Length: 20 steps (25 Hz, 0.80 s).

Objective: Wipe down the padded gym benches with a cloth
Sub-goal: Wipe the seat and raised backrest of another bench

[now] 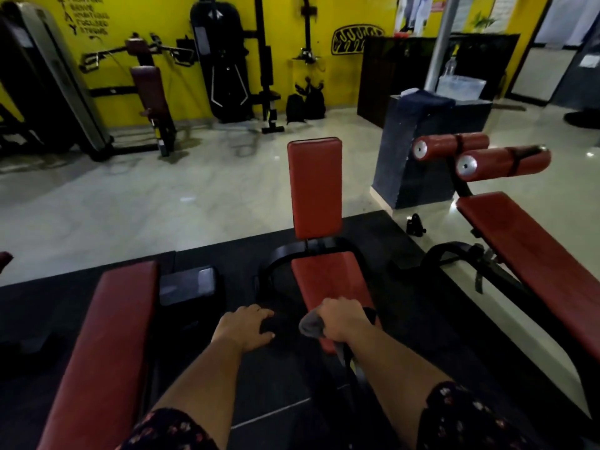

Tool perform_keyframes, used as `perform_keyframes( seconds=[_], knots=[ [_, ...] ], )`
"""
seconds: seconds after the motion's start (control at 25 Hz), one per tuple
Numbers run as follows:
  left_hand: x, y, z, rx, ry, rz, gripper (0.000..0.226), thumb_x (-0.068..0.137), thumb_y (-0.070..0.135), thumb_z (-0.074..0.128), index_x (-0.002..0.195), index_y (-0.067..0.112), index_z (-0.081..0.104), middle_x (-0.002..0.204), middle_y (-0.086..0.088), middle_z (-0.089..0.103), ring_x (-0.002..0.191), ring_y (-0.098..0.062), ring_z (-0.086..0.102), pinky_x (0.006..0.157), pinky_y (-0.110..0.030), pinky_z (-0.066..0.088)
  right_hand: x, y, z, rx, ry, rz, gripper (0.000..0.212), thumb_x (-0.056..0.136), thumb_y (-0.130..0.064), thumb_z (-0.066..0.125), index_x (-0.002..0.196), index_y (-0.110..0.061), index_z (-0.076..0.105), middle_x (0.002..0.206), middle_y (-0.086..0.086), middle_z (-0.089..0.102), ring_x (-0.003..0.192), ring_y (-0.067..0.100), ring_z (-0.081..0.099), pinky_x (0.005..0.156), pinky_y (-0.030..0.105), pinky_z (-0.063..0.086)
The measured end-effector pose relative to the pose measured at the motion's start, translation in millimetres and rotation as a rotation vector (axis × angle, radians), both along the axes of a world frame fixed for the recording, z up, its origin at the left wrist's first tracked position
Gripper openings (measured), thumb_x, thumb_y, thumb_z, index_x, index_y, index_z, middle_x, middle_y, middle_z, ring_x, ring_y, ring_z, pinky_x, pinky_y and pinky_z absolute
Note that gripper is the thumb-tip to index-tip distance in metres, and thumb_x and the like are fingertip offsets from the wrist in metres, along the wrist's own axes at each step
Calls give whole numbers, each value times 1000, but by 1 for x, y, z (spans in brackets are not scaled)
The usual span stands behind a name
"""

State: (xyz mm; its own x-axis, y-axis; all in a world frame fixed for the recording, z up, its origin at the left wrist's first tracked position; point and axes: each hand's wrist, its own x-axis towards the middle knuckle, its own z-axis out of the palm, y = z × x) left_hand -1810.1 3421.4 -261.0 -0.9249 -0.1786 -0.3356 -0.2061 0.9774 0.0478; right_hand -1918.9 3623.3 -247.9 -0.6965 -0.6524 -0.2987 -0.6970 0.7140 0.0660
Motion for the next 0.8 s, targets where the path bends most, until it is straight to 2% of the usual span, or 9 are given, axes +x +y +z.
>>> perform_keyframes(
  seconds=[0.24,0.48,0.8],
  knots=[
    [-31,-63,-8,33,22,37,62,93,56,49,149,37,32,149,6,39,135,-19,40,105,-40,41,-43,-60,1,22,27,-1,29,90,-27,59,118,-19,60,122,3,59,113,29,57,81,36,45],
    [-89,-155,-23,-43,3,-115,67,96,54,49,154,35,22,150,2,38,134,-23,40,104,-41,39,-91,-152,-11,60,-10,-52,28,90,-25,55,117,-19,60,122,3,58,111,29,59,83,38,47],
    [-152,-255,-40,-28,-34,-164,67,96,55,48,154,34,21,152,2,35,136,-23,39,105,-41,37,-127,-263,-26,32,-59,-35,30,90,-30,55,118,-19,60,122,5,56,109,31,58,85,41,49]
  ],
)
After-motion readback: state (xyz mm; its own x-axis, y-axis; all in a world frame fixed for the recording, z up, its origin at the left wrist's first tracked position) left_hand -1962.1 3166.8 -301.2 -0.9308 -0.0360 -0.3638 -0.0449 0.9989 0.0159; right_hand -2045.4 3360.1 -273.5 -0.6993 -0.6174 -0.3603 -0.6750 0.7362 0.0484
